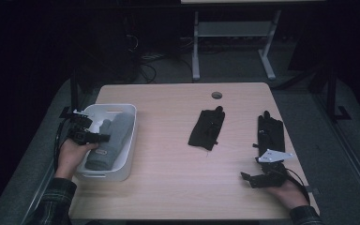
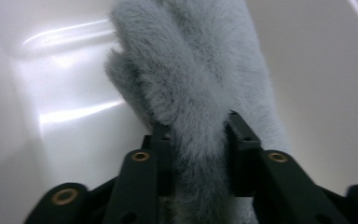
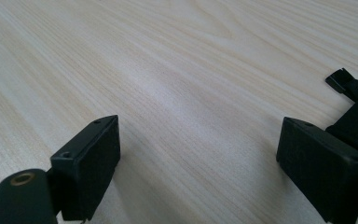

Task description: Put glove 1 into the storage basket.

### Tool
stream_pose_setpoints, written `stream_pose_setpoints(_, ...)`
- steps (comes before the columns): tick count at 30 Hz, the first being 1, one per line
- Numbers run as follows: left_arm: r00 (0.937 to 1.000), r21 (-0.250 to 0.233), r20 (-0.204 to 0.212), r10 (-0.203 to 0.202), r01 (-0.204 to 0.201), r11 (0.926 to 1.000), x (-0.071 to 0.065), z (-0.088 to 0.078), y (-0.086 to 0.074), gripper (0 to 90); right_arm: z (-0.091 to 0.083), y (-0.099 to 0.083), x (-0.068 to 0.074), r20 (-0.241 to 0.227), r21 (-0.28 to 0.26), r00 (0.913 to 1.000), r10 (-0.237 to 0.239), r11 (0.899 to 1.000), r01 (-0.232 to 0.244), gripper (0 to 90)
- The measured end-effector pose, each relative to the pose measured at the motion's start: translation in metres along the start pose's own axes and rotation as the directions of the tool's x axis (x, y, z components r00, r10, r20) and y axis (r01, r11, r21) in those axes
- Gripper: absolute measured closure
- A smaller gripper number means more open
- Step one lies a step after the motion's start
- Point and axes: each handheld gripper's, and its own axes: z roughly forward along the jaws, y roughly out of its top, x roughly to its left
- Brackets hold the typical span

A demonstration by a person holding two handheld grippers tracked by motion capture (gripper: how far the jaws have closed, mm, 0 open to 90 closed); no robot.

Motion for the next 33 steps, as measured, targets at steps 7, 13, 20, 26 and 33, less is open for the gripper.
stream_pose_setpoints(7,0.9982,-0.036,-0.06,0.004,-0.007,0.9993,0.0,-0.003,0.0,38.1,0.0,0.0,0.0,0.0,0.0,1.0,0.0,1.0,0.0,13.2)
stream_pose_setpoints(13,0.9977,-0.043,-0.067,0.011,-0.014,0.999,0.002,-0.004,0.0,29.4,0.0,0.0,0.0,0.0,0.0,1.0,0.001,1.0,-0.001,13.2)
stream_pose_setpoints(20,0.9983,-0.088,-0.055,0.019,-0.023,0.9958,-0.001,-0.012,0.004,23.4,0.0,0.0,0.0,0.0,0.0,1.0,0.0,1.0,0.0,13.2)
stream_pose_setpoints(26,0.9977,-0.119,-0.037,0.058,-0.062,0.991,-0.014,-0.019,0.012,21.7,0.0,0.0,0.0,0.0,0.0,1.0,0.0,1.0,0.0,13.3)
stream_pose_setpoints(33,0.9929,-0.168,0.008,0.119,-0.116,0.9789,-0.041,-0.025,0.021,20.6,0.0,0.0,0.0,0.0,0.0,1.0,0.0,1.0,0.0,13.2)
